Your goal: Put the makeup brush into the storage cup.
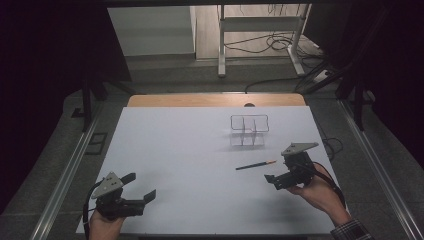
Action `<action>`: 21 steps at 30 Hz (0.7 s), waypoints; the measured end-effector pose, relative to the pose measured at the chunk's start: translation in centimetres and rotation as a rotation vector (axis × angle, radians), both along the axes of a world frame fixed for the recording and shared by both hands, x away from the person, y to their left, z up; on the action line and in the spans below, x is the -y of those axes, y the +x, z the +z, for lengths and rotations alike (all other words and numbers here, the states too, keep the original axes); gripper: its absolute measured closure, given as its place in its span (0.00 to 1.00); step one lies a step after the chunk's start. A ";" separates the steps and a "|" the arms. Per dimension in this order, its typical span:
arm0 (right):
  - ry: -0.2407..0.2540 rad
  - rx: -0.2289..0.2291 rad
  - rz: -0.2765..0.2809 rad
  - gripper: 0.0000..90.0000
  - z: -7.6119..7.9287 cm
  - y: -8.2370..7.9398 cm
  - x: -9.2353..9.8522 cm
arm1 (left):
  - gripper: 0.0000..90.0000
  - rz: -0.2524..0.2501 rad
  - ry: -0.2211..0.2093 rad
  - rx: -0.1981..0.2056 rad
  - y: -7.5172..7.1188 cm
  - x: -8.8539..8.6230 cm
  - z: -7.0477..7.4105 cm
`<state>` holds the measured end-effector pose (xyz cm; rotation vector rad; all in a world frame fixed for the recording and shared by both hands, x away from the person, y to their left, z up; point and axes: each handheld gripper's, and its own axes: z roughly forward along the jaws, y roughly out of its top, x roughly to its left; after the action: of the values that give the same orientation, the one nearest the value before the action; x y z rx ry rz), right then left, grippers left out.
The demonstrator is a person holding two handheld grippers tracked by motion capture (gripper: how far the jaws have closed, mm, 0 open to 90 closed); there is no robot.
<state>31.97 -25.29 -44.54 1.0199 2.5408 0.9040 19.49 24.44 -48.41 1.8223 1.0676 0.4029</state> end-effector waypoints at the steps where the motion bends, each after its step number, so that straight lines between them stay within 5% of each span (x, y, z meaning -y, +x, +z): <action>1: -0.003 -0.006 0.002 0.00 0.0 0.1 -0.1 | 0.05 0.000 0.000 0.000 0.0 0.0 0.0; 21: -0.113 -0.044 0.079 0.17 0.3 1.5 -1.9 | 0.05 -0.004 0.000 0.000 0.0 0.0 0.0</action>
<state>33.44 -23.41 -44.24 0.9219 2.6525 0.7555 19.49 24.43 -48.41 1.8240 1.0641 0.4005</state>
